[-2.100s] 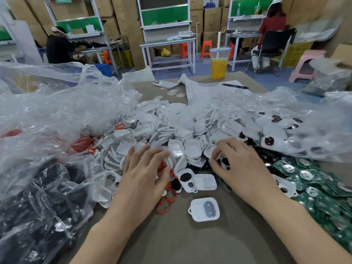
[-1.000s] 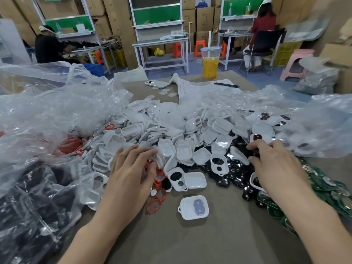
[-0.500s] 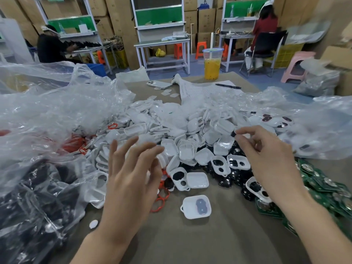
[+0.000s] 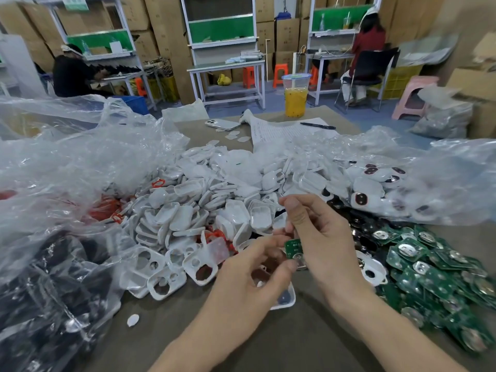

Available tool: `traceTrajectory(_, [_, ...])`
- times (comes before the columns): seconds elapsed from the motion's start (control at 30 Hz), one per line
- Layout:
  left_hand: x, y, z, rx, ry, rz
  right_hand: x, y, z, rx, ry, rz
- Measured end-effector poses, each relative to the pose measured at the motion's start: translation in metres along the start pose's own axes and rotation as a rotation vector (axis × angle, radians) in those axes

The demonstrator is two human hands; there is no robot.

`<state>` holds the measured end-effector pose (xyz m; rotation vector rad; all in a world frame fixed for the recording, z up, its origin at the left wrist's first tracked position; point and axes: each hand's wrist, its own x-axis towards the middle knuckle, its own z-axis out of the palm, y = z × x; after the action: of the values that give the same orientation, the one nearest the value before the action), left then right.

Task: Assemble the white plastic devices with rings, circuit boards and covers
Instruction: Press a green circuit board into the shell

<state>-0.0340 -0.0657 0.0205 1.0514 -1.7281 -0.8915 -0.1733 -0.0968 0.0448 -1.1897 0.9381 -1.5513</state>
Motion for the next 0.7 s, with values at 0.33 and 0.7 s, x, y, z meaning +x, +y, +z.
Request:
traceTrajectory(0.33, [0.005, -0.003, -0.020, -0.183, 0.185, -0.107, 0.003, 0.004, -0.005, -0.165, -0.216, 0.096])
traceTrajectory(0.7, [0.009, -0.001, -0.038, -0.292, 0.256, -0.198, 0.004, 0.003, -0.010, -0.329, -0.306, 0.036])
